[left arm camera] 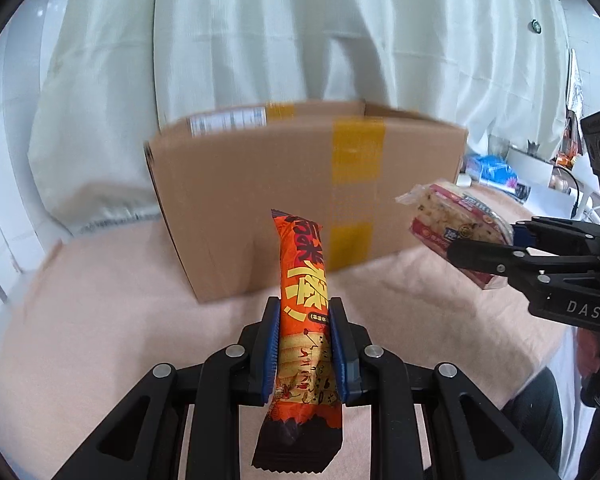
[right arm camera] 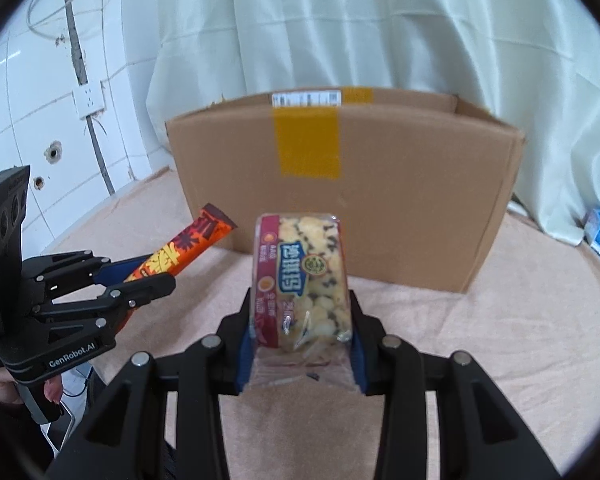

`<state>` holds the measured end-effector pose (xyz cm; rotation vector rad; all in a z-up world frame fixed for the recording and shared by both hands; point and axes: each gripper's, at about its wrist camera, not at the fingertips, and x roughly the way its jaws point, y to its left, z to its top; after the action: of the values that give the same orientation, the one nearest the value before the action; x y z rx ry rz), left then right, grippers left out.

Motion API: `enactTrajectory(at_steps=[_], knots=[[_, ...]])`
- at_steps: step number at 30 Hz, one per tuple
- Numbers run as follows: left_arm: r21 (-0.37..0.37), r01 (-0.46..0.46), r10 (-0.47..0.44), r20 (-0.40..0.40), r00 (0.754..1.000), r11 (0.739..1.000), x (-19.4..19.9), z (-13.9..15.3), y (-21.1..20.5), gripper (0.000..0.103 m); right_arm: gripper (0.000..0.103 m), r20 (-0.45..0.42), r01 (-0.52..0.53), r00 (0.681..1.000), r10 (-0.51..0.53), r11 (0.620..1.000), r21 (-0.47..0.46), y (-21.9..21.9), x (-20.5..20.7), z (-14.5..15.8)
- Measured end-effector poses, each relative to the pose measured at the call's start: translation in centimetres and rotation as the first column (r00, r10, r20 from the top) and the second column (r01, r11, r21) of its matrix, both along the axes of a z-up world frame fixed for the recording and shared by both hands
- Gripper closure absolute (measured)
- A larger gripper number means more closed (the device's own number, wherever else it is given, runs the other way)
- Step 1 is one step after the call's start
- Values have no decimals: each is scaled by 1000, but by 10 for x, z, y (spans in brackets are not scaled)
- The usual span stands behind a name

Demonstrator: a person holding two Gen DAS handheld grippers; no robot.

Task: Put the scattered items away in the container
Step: 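Carry snack bar and cookie pack over the box and open both grippers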

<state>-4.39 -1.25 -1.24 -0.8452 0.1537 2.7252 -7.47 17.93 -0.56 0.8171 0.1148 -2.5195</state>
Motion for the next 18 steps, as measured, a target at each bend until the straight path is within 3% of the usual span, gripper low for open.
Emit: enactTrajectory(at_steps=[11, 18], knots=[[5, -26, 27, -190, 981, 1000, -29, 120, -1, 79, 60, -204, 38, 978, -41, 999, -18, 11, -4, 119], [-18, -36, 32, -212, 977, 999, -80, 157, 11, 79, 60, -223, 66, 973, -67, 998, -9, 9, -52, 148]])
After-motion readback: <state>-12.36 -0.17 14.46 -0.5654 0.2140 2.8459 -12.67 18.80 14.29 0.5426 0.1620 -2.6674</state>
